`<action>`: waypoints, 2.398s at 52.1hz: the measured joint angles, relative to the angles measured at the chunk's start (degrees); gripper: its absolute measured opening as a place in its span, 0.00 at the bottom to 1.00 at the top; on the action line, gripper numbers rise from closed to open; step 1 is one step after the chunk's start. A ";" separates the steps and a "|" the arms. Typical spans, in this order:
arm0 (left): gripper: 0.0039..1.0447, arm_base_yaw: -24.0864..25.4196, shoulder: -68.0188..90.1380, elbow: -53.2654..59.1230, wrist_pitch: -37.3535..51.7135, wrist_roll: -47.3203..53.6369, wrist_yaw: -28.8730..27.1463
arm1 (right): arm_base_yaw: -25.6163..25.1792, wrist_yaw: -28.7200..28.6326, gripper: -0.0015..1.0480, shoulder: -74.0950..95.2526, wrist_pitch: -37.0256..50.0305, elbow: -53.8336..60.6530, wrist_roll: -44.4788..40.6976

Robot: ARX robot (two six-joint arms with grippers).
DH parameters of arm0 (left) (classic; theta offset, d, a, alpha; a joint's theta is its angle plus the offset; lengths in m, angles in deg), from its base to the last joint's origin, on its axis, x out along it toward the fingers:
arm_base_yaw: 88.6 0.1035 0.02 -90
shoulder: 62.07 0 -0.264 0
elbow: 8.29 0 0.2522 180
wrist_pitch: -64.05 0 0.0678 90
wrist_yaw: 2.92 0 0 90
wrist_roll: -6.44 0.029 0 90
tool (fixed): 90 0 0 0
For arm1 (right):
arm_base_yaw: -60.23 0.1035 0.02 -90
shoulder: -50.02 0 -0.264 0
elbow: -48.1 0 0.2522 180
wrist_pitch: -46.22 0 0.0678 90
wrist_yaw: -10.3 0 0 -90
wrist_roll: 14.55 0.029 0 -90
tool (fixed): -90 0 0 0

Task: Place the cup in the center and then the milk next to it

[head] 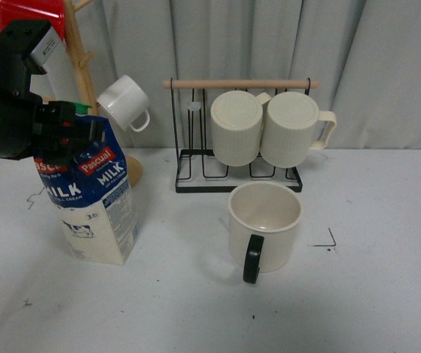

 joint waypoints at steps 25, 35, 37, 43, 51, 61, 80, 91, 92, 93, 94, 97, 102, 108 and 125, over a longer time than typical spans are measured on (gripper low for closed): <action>0.04 -5.29 -2.27 0.46 -1.64 -2.99 -5.53 | 0.00 0.00 0.94 0.00 0.00 0.00 0.02; 0.04 -10.19 -5.11 1.20 -2.71 -6.73 -7.52 | 0.00 0.00 0.94 0.00 0.00 0.00 0.02; 0.04 -11.34 -5.66 1.20 -2.05 -7.39 -8.22 | 0.00 0.00 0.94 0.00 0.00 0.00 0.02; 0.03 -13.03 -5.97 1.18 0.42 -8.66 -9.29 | 0.00 0.00 0.94 0.00 0.00 0.00 0.02; 0.03 -14.95 -5.66 1.16 0.39 -9.29 -12.04 | 0.00 -0.02 0.94 0.00 0.00 0.00 0.02; 0.03 -16.65 -3.43 0.63 1.31 -9.88 -14.60 | 0.00 -0.02 0.94 0.00 -0.02 0.00 0.00; 0.03 -19.08 0.81 -0.79 3.32 -12.41 -17.00 | 0.00 0.00 0.94 0.00 0.00 0.00 0.02; 0.03 -19.19 1.62 -1.18 4.26 -12.24 -18.93 | 0.00 0.00 0.94 0.00 0.00 0.00 0.02; 0.03 -19.19 1.62 -1.18 4.26 -12.24 -19.04 | 0.00 -0.02 0.94 0.00 0.00 0.00 0.00; 0.03 -19.19 1.62 -1.18 4.26 -12.24 -19.10 | 0.00 0.00 0.94 0.00 0.00 0.00 0.00; 0.03 -19.19 1.62 -1.18 4.22 -12.24 -19.17 | 0.00 -0.02 0.94 0.00 0.00 0.00 0.02; 0.03 -19.19 1.62 -1.18 3.89 -12.26 -19.34 | 0.00 0.00 0.94 0.00 0.00 -0.02 0.02; 0.03 -19.19 1.64 -1.73 2.56 -12.70 -19.32 | 0.00 0.00 0.94 0.00 0.00 0.00 0.02; 0.03 -19.39 1.66 -2.29 1.88 -13.86 -19.30 | 0.00 0.00 0.94 0.00 0.00 0.00 0.00; 0.03 -20.41 2.40 -3.15 1.25 -15.30 -19.21 | 0.00 -0.02 0.94 0.00 0.00 0.00 0.02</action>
